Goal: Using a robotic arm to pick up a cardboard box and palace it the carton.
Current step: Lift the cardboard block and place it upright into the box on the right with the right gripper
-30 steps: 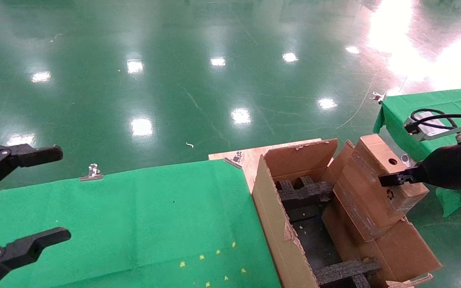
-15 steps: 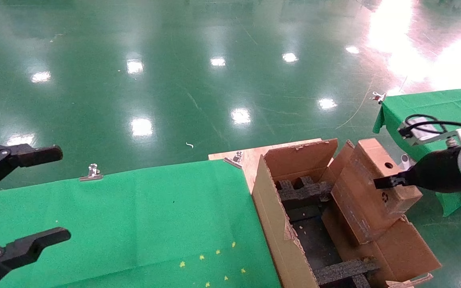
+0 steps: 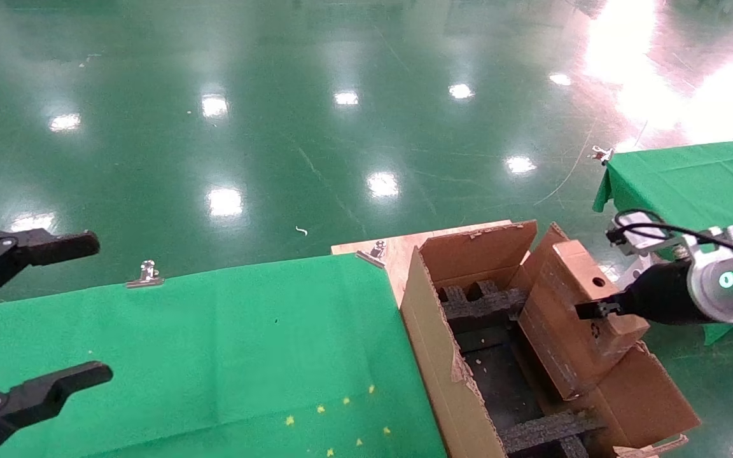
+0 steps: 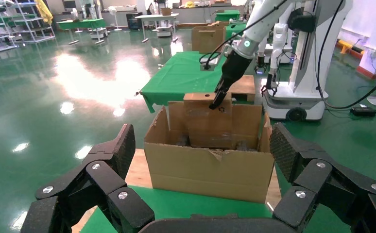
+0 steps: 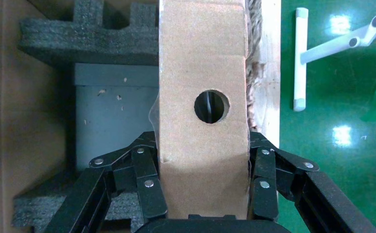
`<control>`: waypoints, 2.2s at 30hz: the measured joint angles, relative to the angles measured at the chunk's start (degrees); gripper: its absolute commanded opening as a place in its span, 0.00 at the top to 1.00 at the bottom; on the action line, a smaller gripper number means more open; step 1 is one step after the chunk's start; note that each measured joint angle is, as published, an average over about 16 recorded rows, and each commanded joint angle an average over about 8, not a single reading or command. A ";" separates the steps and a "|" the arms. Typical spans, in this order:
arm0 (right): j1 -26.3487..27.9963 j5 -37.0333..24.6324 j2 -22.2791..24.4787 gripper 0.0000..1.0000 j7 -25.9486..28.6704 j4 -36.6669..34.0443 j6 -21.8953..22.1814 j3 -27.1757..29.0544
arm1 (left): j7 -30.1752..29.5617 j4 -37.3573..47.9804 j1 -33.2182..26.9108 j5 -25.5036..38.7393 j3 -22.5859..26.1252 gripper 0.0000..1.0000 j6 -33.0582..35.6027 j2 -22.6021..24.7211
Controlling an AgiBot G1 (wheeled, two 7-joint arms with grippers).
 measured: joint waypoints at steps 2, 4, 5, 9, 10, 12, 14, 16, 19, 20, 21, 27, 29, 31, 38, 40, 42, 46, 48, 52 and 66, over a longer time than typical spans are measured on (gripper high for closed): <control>-0.95 -0.42 -0.26 1.00 0.71 -0.16 1.16 -0.39 | 0.00 0.00 0.00 0.00 0.00 0.00 0.00 0.00; -1.90 -0.79 -0.49 1.00 1.41 -0.36 2.36 -0.75 | 0.00 0.00 0.00 0.00 0.00 0.00 0.00 0.00; -2.37 -0.97 -0.60 1.00 1.73 -0.48 2.95 -0.92 | 0.00 0.00 0.00 0.00 0.00 0.00 0.00 0.00; -4.19 -1.54 -1.09 1.00 2.83 -1.17 5.37 -1.57 | 0.00 0.00 0.00 0.00 0.00 0.00 0.00 0.00; -4.63 -1.67 -1.23 1.00 2.99 -1.36 5.97 -1.72 | 0.00 0.00 0.00 0.00 0.00 0.00 0.00 0.00; -5.48 -1.87 -1.49 1.00 3.13 -1.75 7.15 -2.01 | 0.00 0.00 0.00 0.00 0.00 0.00 0.00 0.00; -6.28 -1.89 -1.73 1.00 3.12 -2.17 8.26 -2.27 | 0.00 0.00 0.00 0.00 0.00 0.00 0.00 0.00; -7.03 -1.77 -1.98 1.00 2.98 -2.68 9.28 -2.49 | 0.00 0.00 0.00 0.00 0.00 0.00 0.00 0.00; -8.05 -1.44 -2.42 1.00 2.48 -3.53 10.63 -2.80 | 0.00 0.00 0.00 0.00 0.00 0.00 0.00 0.00; -8.37 -1.31 -2.58 1.00 2.27 -3.84 11.03 -2.91 | 0.00 0.00 0.00 0.00 0.00 0.00 0.00 0.00; -8.69 -1.16 -2.76 1.00 2.03 -4.16 11.40 -3.01 | 0.00 0.00 0.00 0.00 0.00 0.00 0.00 0.00; -10.42 0.09 -3.92 1.00 0.36 -6.25 13.06 -3.55 | 0.00 0.00 0.00 0.00 0.00 0.00 0.00 0.00; -10.99 0.58 -4.42 1.00 -0.16 -7.10 13.47 -3.73 | 0.00 0.00 0.00 0.00 0.00 0.00 0.00 0.00; -11.57 1.06 -4.98 1.00 -0.70 -8.03 13.85 -3.90 | 0.00 0.00 0.00 0.00 0.00 0.00 0.00 0.00; -13.71 2.96 -7.41 1.00 -2.42 -12.03 15.04 -4.43 | 0.00 0.00 0.00 0.00 0.01 0.00 0.00 0.00; -14.33 3.59 -8.20 1.00 -2.97 -13.32 15.25 -4.57 | 0.00 0.00 0.00 0.00 0.01 0.00 0.00 0.00; -14.91 4.26 -9.02 1.00 -3.57 -14.67 15.40 -4.67 | 0.00 0.00 0.00 0.00 0.01 0.00 0.00 0.00; -15.99 5.72 -10.66 1.00 -4.82 -17.45 15.52 -4.78 | 0.00 0.00 0.00 0.00 0.01 0.00 0.00 0.00; -16.51 6.49 -11.47 1.00 -5.54 -18.84 15.51 -4.81 | 0.00 0.00 0.00 0.00 0.01 0.00 0.00 0.00; -17.49 8.09 -13.00 1.00 -7.20 -21.42 15.32 -4.80 | 0.00 0.00 0.00 -0.01 0.01 0.00 0.00 0.00; -20.36 13.34 -17.34 0.67 -13.59 -29.48 14.58 -4.15 | 0.01 0.01 0.00 -0.01 0.01 0.00 -0.01 0.00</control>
